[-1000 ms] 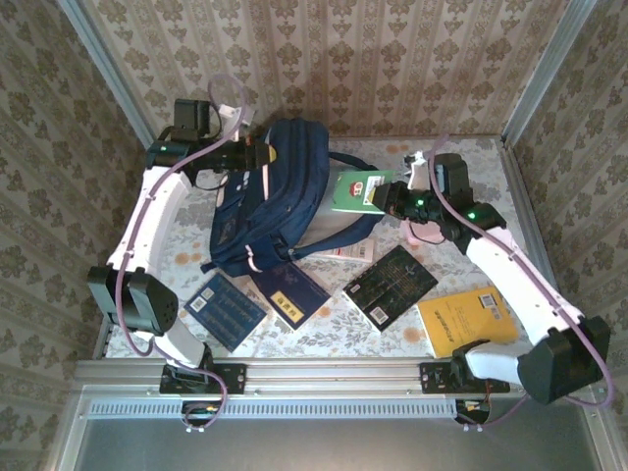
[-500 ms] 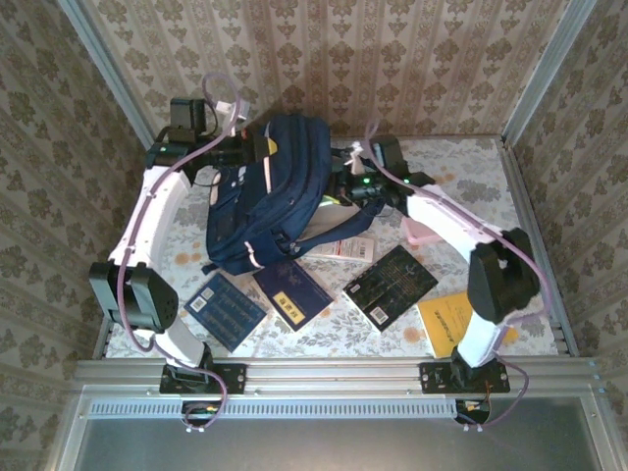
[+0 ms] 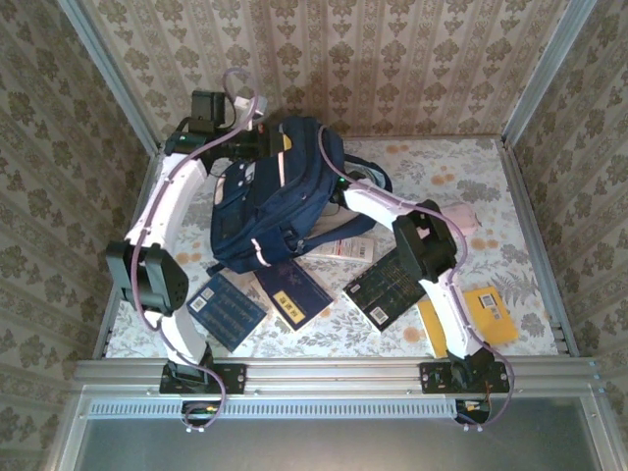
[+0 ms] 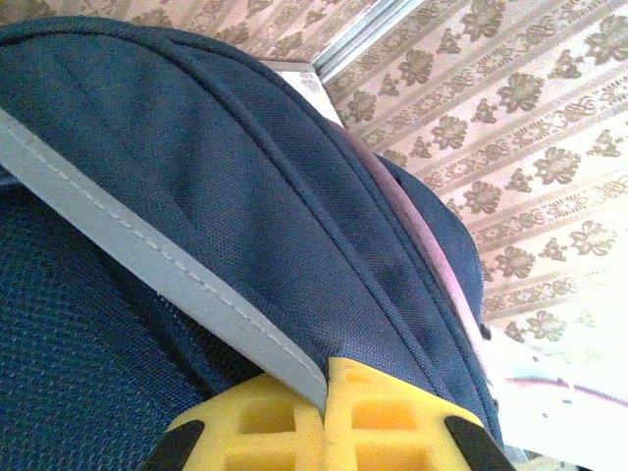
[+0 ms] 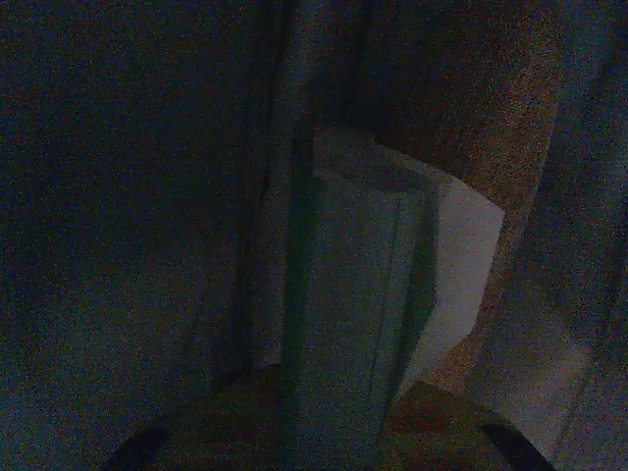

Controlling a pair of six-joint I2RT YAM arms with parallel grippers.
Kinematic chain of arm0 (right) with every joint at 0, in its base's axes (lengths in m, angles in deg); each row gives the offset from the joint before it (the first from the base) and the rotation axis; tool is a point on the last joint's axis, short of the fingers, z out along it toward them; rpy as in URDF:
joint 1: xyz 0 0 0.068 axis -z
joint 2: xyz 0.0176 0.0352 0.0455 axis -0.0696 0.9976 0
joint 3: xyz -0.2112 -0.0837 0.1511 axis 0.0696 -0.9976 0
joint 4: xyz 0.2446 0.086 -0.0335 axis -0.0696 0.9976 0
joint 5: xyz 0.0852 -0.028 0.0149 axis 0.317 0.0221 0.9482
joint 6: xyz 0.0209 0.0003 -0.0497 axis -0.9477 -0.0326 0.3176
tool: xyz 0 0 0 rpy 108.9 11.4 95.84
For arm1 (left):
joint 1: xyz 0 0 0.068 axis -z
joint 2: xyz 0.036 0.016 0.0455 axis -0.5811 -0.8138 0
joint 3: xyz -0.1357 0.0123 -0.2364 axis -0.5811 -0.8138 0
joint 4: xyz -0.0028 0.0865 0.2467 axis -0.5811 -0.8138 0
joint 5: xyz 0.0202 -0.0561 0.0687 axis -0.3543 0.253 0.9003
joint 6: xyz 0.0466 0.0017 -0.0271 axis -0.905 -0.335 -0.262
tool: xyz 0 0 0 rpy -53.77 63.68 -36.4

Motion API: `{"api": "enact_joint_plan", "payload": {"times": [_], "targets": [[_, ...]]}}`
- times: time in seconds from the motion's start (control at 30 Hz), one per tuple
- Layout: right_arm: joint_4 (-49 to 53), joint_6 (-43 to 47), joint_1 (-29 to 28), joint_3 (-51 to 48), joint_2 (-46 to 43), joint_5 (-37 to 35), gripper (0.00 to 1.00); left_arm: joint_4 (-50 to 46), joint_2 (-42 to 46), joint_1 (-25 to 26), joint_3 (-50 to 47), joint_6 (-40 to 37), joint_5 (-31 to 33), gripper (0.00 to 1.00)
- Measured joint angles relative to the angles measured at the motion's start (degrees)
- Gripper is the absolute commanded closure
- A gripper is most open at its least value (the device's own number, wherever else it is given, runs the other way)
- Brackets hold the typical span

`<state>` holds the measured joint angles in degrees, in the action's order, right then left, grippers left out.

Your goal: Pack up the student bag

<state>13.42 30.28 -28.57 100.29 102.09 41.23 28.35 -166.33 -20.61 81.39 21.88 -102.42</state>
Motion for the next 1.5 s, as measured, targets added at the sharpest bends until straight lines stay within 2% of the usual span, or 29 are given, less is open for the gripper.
{"api": "enact_joint_plan", "payload": {"times": [0.1, 0.2, 0.27, 0.37, 0.5, 0.57, 0.63, 0.93, 1.17, 1.37, 1.5], "targets": [[2.3, -0.9, -1.7, 5.9, 3.5, -3.9, 0.82, -1.0, -2.4, 0.0, 3.1, 0.0, 0.4, 1.00], [3.0, -3.4, -2.3, 9.2, 5.7, -6.8, 0.70, -2.4, -3.4, -0.1, 4.8, -0.2, 1.3, 1.00], [5.0, -4.4, -2.4, 13.7, 8.3, -8.6, 0.55, -3.4, -3.9, -0.2, 5.7, -0.4, 2.1, 1.00], [7.5, -4.0, -2.4, 17.9, 10.4, -10.6, 0.39, -3.9, -4.2, -0.6, 6.2, -0.7, 2.8, 1.00], [8.0, -1.4, -2.6, 17.0, 9.5, -12.0, 0.23, -4.1, -4.2, -0.9, 6.2, -1.4, 3.2, 1.00], [8.2, 0.4, -2.7, 13.4, 7.0, -13.6, 0.11, -4.1, -4.2, -1.4, 6.1, -1.5, 3.5, 1.00], [8.7, 2.6, -2.5, 9.0, 3.6, -15.1, 0.06, -4.0, -4.0, -1.9, 5.4, -1.5, 3.7, 1.00], [6.8, 7.9, 0.3, -9.3, -14.5, -19.8, 0.08, 0.0, 1.3, -6.0, -3.9, -1.1, 7.1, 1.00], [5.0, 9.0, 4.0, -15.2, -21.6, -21.6, 0.11, 0.0, 2.2, -6.7, -4.6, -1.3, 13.1, 1.00], [12.6, 11.7, 5.6, -18.3, -27.9, -29.4, 0.11, -0.4, 1.9, -4.0, -4.9, -3.7, 21.1, 1.00], [20.2, 12.8, 6.5, -21.4, -36.5, -37.6, 0.07, -0.2, -0.2, -1.3, -4.9, -4.1, 22.7, 1.00]]}}
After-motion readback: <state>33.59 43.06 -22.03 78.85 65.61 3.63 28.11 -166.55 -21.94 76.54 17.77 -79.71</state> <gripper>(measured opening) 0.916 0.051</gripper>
